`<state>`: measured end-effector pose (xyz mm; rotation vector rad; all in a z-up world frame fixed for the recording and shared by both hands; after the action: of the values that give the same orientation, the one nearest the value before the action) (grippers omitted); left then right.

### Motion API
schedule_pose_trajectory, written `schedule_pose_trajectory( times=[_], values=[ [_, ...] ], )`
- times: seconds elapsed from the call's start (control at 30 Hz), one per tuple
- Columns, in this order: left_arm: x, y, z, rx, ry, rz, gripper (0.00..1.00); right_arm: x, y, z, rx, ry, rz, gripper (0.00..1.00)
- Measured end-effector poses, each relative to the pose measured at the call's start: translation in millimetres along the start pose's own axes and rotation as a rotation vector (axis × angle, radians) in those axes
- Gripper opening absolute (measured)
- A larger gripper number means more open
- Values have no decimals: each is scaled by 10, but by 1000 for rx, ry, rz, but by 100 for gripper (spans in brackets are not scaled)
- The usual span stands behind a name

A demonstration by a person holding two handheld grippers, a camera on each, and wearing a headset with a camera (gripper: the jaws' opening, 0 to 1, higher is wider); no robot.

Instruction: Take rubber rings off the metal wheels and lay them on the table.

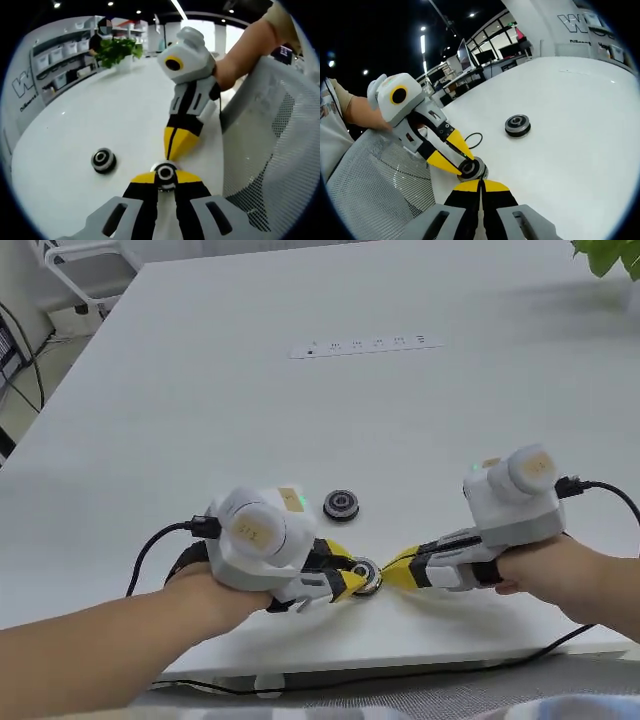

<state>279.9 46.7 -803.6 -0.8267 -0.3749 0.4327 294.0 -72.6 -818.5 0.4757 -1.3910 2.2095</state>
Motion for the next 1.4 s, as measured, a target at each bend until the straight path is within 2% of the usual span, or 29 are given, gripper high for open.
schedule_pose_trajectory(
  times=[0.07,0.73,1.0,1.1,1.13,1.23,1.4],
  values=[
    [-1,1,-1,0,-1,0,12,5,-5,3,-27,-16,-26,0],
    [-2,-12,-6,15,-6,3,12,53,-53,-18,-46,-40,-14,0],
    [-6,-20,-5,19,-8,1,11,76,-80,-66,-33,-61,15,0],
    [-10,-22,-6,20,-6,1,11,154,-91,-134,-3,-99,57,0],
    [-11,-17,-7,22,-6,3,11,179,-145,-128,-34,-103,43,0],
    [-16,-22,-18,19,-6,0,11,179,-161,-128,-36,-100,59,0],
    [-13,-22,-25,18,-6,2,12,187,-127,-83,-46,-104,40,0]
  ],
)
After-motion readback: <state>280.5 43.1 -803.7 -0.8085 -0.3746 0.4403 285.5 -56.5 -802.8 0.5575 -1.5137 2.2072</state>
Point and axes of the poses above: the centre of the closed fingertips' face, and the gripper's own axes: z roughly backward along the fingers, x roughly to its left, y roughly out of its underside, the point moved 7 cm from there along z, roughly backward along the fingers, and after that the axes turned 11 degrees about -y, right-handed, at the moved point
